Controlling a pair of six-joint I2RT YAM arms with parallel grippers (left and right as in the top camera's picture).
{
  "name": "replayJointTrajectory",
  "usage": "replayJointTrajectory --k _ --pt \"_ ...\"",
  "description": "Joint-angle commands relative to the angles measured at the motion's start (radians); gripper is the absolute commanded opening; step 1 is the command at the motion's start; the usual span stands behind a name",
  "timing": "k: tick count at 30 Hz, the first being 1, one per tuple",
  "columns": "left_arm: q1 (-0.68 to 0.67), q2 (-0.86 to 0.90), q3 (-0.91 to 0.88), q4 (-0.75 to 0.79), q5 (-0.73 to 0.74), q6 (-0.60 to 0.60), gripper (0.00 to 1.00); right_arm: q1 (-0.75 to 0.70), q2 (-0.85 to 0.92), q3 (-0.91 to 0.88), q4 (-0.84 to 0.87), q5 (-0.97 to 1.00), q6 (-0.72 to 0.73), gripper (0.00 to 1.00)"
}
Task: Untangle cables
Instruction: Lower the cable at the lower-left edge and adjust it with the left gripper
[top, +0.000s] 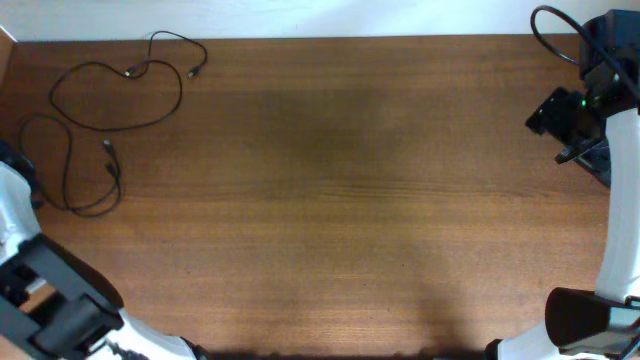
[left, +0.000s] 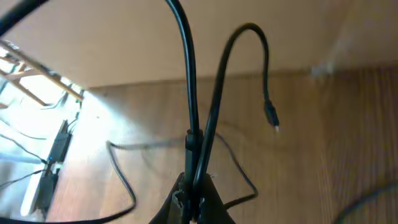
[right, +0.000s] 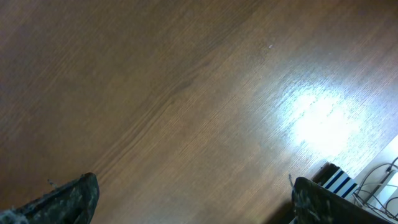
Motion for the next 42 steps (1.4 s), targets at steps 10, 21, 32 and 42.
replayJointTrajectory --k 10,21,32,42 --pt "0.011 0.022 0.01 -0.066 0.393 0.221 0.0 -0.003 0.002 -0.001 -0.002 0.001 0.003 0.98" --pt "0.011 0.074 0.01 -0.081 0.394 0.222 0.9 -0.003 0.002 -0.001 -0.002 0.001 0.003 0.99" --pt "0.012 0.229 0.01 0.156 0.394 0.237 0.6 -0.003 0.002 -0.001 -0.002 0.001 0.003 0.98" --pt "0.051 0.244 0.01 0.161 0.419 0.289 0.0 -0.003 0.002 -0.001 -0.002 0.001 0.003 0.98"
